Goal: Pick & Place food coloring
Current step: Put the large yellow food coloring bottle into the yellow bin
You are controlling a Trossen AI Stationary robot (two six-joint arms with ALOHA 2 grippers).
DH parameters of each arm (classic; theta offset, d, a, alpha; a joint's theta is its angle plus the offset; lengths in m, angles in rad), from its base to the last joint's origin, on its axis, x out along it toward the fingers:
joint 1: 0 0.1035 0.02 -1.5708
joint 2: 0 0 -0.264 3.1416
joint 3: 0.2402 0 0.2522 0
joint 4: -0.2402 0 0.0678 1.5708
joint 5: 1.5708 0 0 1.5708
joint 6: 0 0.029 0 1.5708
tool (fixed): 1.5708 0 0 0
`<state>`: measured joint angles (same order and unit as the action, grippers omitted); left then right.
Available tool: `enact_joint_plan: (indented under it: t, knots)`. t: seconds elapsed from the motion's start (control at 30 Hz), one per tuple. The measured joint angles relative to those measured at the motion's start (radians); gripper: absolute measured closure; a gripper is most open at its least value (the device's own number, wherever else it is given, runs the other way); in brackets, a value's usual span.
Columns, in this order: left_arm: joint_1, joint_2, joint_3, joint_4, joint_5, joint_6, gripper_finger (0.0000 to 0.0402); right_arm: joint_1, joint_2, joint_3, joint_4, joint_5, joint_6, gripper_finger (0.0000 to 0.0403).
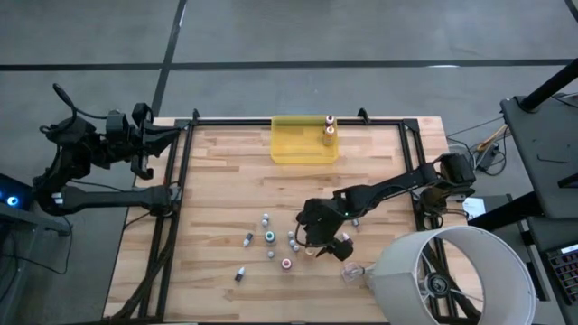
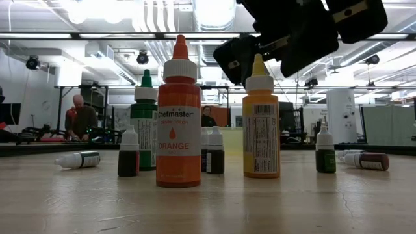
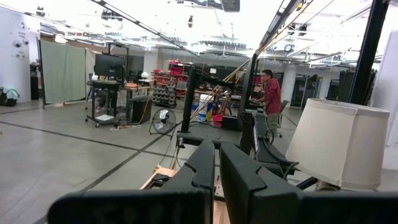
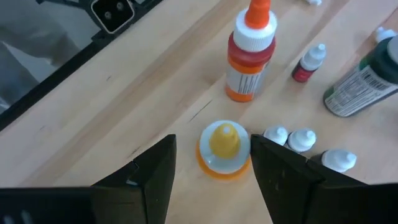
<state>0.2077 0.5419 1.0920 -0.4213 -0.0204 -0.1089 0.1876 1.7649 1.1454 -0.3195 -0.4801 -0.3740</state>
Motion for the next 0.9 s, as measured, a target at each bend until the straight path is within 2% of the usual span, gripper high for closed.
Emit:
enact_joint_plan:
  t: [0.73,0.9]
  knots:
    - [0.0,0.0,0.0,0.0,0.0,0.0,0.0401,0.002,0.003,-0.001,0.029,0.011,0.004,0.0209]
    - [0.0,0.0,0.0,0.0,0.0,0.0,0.0401,0.002,0.003,-0.001,0.04,0.011,0.005,0.0221]
